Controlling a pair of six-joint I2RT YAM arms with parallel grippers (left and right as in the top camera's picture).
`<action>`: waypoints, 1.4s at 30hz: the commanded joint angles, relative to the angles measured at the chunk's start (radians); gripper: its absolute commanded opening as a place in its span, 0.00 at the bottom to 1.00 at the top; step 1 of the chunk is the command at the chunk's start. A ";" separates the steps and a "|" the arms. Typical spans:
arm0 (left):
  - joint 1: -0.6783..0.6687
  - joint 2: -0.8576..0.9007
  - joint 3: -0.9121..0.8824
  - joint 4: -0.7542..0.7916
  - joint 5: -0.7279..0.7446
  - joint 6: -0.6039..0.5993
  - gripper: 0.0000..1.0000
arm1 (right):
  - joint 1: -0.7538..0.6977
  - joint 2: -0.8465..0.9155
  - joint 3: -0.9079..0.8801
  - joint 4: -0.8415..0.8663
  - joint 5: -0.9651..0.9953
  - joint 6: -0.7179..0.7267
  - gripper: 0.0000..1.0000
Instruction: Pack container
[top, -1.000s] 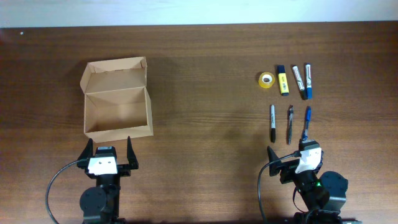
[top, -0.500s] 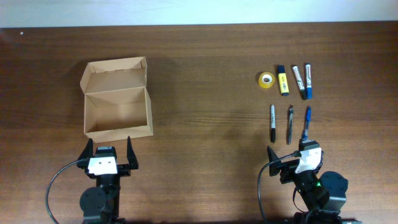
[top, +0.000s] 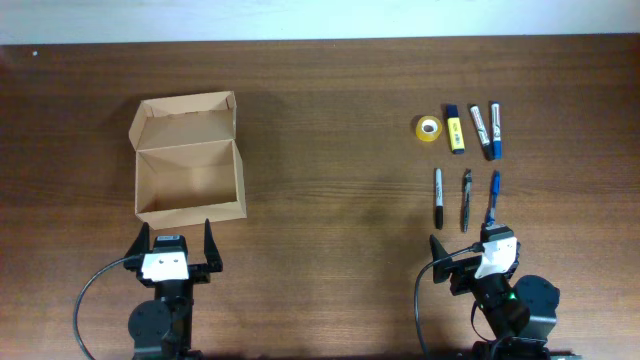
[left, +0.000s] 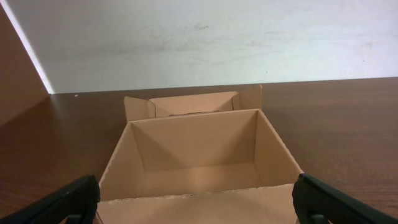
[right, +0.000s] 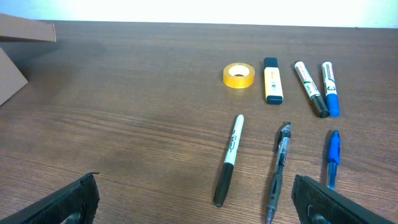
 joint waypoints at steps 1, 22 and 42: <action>-0.005 -0.010 -0.006 -0.001 -0.003 0.016 1.00 | 0.005 -0.008 -0.008 0.001 -0.009 -0.003 0.99; -0.004 0.011 0.042 0.005 0.187 -0.118 1.00 | 0.005 -0.008 -0.008 0.001 -0.009 -0.003 0.99; -0.004 1.014 1.081 -0.618 0.177 -0.030 1.00 | 0.005 -0.008 -0.008 0.001 -0.009 -0.003 0.99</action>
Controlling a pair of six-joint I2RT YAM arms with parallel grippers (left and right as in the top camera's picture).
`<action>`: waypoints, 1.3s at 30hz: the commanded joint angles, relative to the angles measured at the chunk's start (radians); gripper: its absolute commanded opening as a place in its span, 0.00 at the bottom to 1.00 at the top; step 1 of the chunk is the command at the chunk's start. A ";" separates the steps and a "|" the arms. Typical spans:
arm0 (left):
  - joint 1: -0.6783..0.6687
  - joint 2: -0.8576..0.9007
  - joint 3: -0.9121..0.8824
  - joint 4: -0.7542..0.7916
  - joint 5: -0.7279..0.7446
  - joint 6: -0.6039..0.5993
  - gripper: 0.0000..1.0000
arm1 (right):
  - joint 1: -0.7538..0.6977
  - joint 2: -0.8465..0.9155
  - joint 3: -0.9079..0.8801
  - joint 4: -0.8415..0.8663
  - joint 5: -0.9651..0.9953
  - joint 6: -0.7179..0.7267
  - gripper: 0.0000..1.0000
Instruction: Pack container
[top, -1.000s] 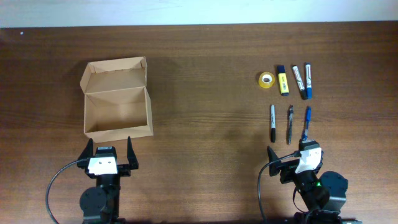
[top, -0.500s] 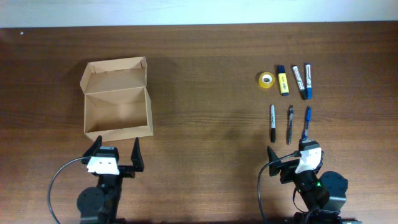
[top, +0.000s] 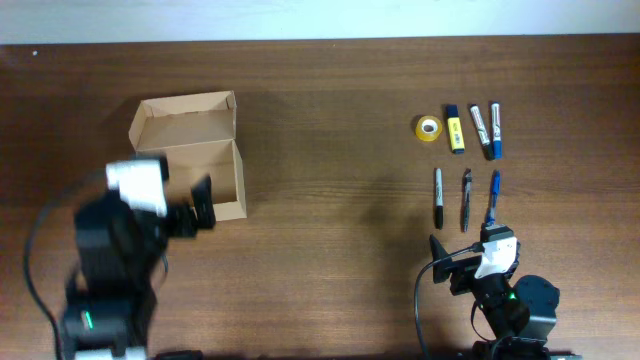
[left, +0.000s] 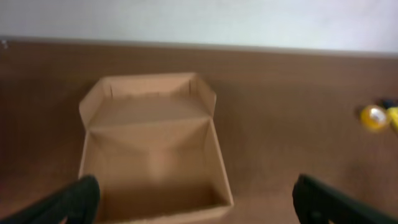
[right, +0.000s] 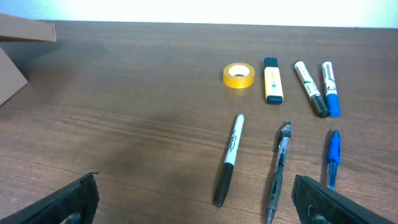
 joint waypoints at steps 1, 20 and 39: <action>-0.004 0.264 0.247 -0.128 0.021 0.094 1.00 | 0.005 -0.008 -0.007 0.000 -0.009 -0.003 0.99; -0.019 0.731 0.606 -0.290 0.190 -0.064 1.00 | 0.005 -0.008 -0.007 0.000 -0.009 -0.003 0.99; -0.231 0.961 0.605 -0.432 -0.157 -0.335 0.81 | 0.005 -0.008 -0.007 0.000 -0.009 -0.003 0.99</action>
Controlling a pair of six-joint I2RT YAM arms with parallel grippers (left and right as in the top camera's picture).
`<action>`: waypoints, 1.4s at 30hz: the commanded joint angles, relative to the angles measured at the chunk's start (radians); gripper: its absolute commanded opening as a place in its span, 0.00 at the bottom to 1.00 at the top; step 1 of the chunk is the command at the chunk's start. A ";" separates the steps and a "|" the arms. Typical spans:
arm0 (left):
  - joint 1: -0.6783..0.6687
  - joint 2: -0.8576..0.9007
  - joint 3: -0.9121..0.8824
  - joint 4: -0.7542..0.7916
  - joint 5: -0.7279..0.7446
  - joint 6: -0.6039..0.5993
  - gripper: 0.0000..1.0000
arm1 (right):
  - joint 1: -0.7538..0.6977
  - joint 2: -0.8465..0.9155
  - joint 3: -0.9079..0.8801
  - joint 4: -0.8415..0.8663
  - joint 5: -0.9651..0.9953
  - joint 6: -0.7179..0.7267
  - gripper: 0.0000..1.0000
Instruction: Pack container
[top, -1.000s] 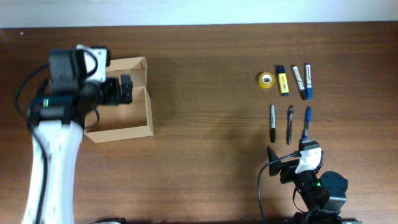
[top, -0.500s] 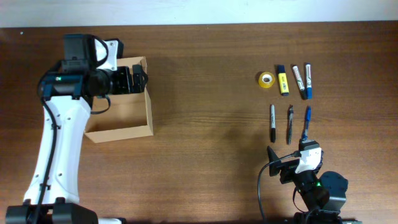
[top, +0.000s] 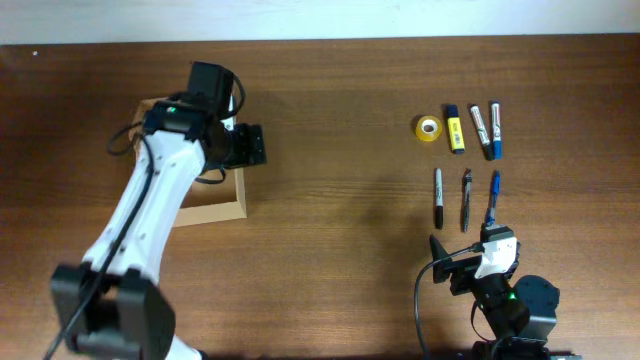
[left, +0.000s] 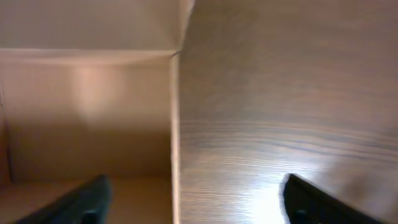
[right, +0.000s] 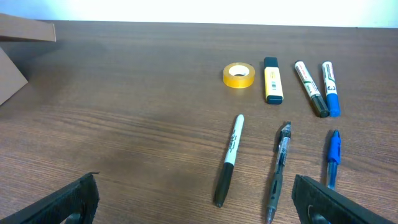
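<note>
An open cardboard box (top: 208, 208) stands at the table's left, partly covered by my left arm. My left gripper (top: 236, 147) hangs open over the box's right wall (left: 174, 143), one finger (left: 87, 200) above the inside, the other above the table. On the right lie a yellow tape roll (right: 239, 75), a yellow highlighter (right: 272, 81), two whiteboard markers (right: 312, 90), a black marker (right: 228, 160), a grey pen (right: 279, 167) and a blue pen (right: 334, 155). My right gripper (right: 199, 208) rests open and empty near the front edge, short of the pens.
The box's lid flap (top: 150, 110) stands open towards the back. Bare wooden table (top: 340, 200) lies between the box and the stationery. The left wrist view is blurred.
My left arm has moved from the box's front left to over its right wall, fingers still open. The right arm and all the stationery stayed put.
Both grippers rested open at the front edge, the left facing the box. Then the left arm was raised at the box's front left, looking down on it. Now it reaches over the box's right wall. The right arm has stayed still throughout.
</note>
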 joint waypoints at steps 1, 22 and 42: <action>0.003 0.071 0.013 -0.006 -0.047 -0.029 0.80 | 0.005 -0.008 -0.007 0.000 -0.009 -0.003 0.99; -0.014 0.288 0.050 0.000 -0.004 -0.066 0.02 | 0.005 -0.008 -0.007 0.000 -0.009 -0.003 0.99; -0.345 0.296 0.588 -0.106 -0.095 -0.189 0.01 | 0.005 -0.008 -0.007 0.000 -0.009 -0.003 0.99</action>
